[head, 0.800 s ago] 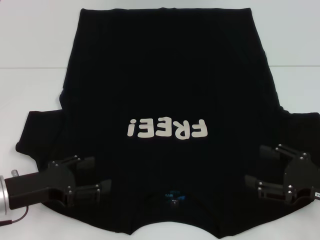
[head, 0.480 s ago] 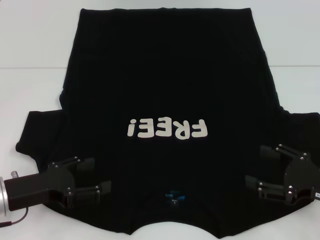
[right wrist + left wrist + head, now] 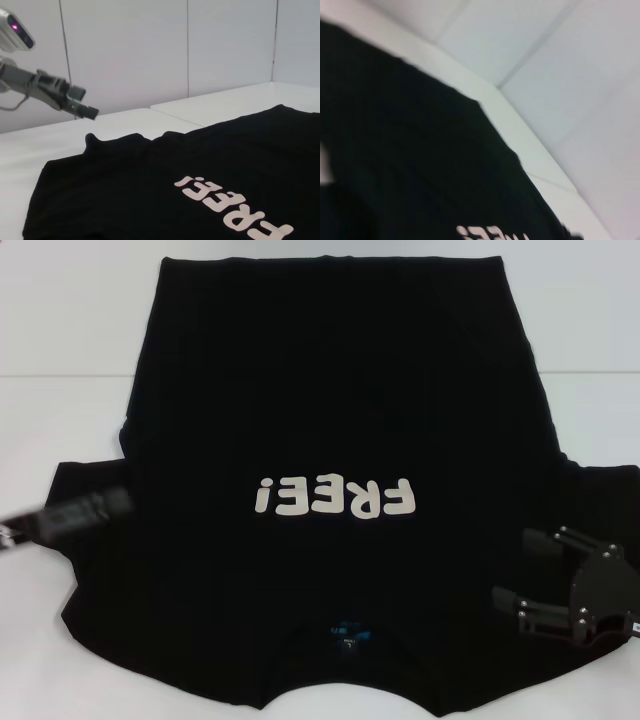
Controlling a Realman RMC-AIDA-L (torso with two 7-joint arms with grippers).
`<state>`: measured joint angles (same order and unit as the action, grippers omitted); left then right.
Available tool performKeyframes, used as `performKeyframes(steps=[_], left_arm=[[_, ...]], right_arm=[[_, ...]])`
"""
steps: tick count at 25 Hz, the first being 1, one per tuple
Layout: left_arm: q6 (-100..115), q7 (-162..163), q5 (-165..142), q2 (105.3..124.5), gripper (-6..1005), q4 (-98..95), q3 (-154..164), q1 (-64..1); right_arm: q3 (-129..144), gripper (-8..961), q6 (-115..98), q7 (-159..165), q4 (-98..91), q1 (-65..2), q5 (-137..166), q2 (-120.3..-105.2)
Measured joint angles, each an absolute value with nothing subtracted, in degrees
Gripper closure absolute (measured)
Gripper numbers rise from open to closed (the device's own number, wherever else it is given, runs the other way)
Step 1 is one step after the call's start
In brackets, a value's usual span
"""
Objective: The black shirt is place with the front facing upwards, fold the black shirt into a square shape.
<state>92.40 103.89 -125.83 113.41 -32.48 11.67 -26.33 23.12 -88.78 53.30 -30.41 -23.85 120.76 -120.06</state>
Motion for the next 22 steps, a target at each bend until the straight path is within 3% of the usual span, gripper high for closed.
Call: performKeyframes(steps=[4, 8, 22], left_arm=[[91.65, 121.73, -126.20, 109.05, 123, -32.56, 12.48, -26.15], [87.71, 134.49, -127.07, 107.40, 125, -32.79, 13.20, -25.37], [76.79, 142.68, -133.65, 108.44, 135, -28.70, 13.63, -27.11]], right_arm=[[23.11, 39, -88.75, 53.96, -30.48, -23.87, 120.76, -120.06], [23.12, 39, -88.46, 54.23, -30.46, -23.96, 120.75, -120.01], [23.49, 39, -87.07, 54.23, -30.41, -24.03, 120.84, -120.07]])
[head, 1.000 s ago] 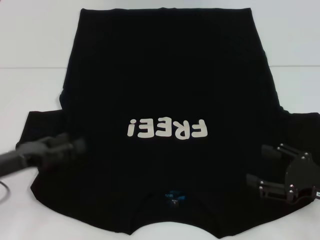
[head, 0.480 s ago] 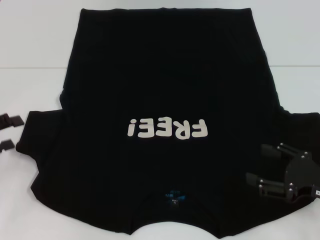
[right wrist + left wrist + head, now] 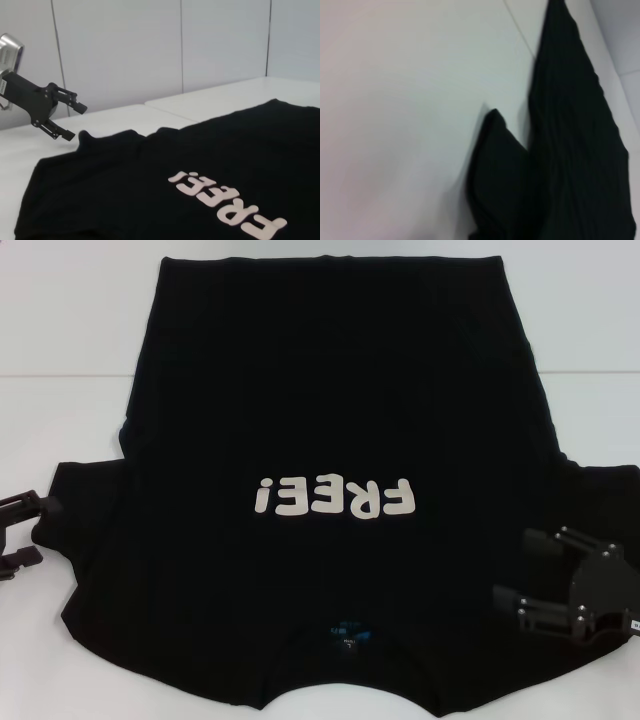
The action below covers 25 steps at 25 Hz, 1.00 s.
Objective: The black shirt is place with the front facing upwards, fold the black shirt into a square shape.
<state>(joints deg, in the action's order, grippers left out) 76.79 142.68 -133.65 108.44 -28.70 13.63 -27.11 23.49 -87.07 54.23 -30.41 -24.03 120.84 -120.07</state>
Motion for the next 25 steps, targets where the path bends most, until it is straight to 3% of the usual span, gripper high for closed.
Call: performKeyframes(steps=[25], left_arm=[[67.84, 142.76, -133.65, 109.75, 155, -27.03, 15.09, -29.53]], right_arm=[[23.64, 40, -86.81, 54.23, -29.62, -24.39, 120.76, -120.11]])
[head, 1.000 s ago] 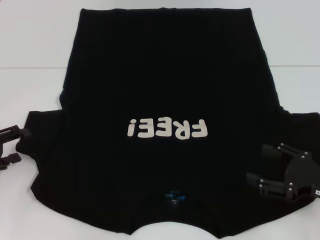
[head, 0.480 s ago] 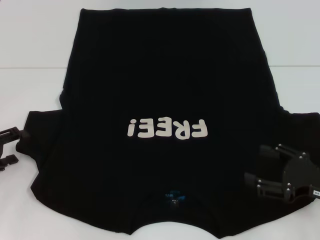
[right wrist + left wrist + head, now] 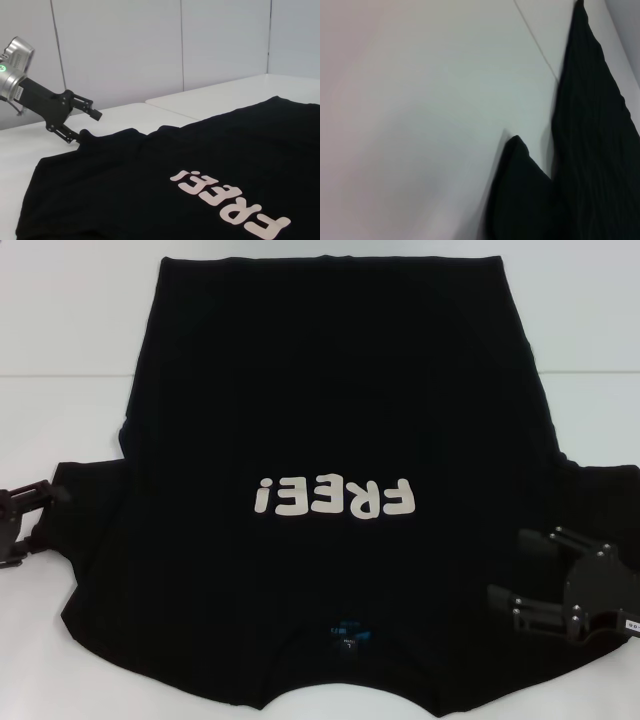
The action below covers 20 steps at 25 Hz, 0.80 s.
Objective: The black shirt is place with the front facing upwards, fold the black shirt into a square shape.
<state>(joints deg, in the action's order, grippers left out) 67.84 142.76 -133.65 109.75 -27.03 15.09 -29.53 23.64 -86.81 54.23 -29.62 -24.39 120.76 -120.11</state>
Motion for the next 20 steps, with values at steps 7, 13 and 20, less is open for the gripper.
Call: performKeyframes(steps=[7, 13, 20], left_arm=[[66.35, 142.11, -133.68, 109.78, 160, -26.70, 15.48, -29.37], [65.20, 140.94, -133.70, 109.77, 325, -26.92, 16.91, -29.26], [64.32, 140.87, -133.70, 110.16, 495, -26.99, 17.60, -29.35]], right_arm=[[23.64, 41, -87.01, 54.23, -29.62, -24.39, 120.76, -120.15], [23.58, 41, -87.29, 54.23, -29.62, -24.44, 120.76, -120.13], [23.50, 41, -87.43, 54.23, -29.62, -24.44, 120.76, -120.06]])
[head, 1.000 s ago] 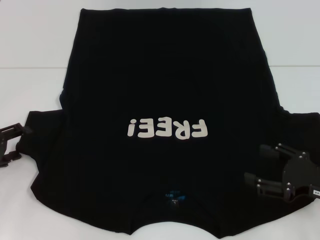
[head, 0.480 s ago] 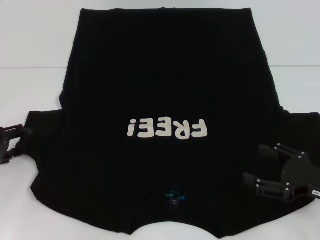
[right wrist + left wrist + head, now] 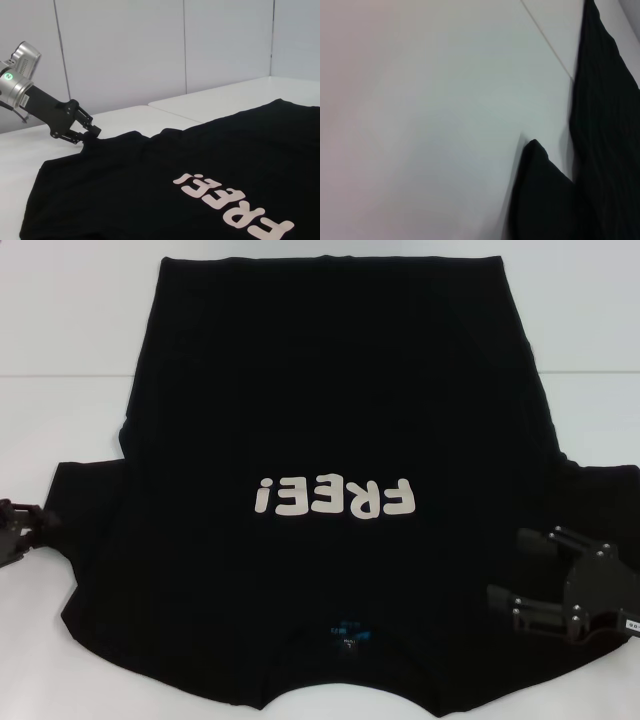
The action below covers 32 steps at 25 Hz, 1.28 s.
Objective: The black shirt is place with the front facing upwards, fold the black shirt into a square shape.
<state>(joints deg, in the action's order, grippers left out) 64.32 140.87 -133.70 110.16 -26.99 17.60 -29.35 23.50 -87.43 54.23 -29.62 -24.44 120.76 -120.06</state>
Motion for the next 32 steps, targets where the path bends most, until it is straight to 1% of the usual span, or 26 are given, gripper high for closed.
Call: performKeyframes(steps=[5, 10, 12, 19, 32], left_arm=[[64.30, 139.93, -133.58, 110.28, 603, -27.02, 17.64, -29.28], [63.98, 138.71, -133.17, 110.43, 828, -26.98, 17.64, -29.26], [63.90, 138.49, -133.17, 110.43, 974, -26.97, 17.64, -29.27], [62.33, 137.35, -133.14, 110.46, 973, -27.10, 17.56, -29.64], [58.34, 136.47, -133.11, 109.63, 974, -31.23, 17.64, -31.73]], right_arm=[[23.30, 41, -87.61, 54.23, -29.62, -24.43, 120.76, -120.05], [23.29, 41, -87.93, 54.23, -29.61, -24.49, 120.77, -120.05], [23.25, 41, -88.01, 54.23, -29.62, -24.54, 120.76, -120.05], [23.10, 42, -88.07, 54.23, -29.62, -24.69, 120.74, -120.06], [23.02, 42, -87.99, 54.23, -28.96, -25.27, 120.58, -120.15]])
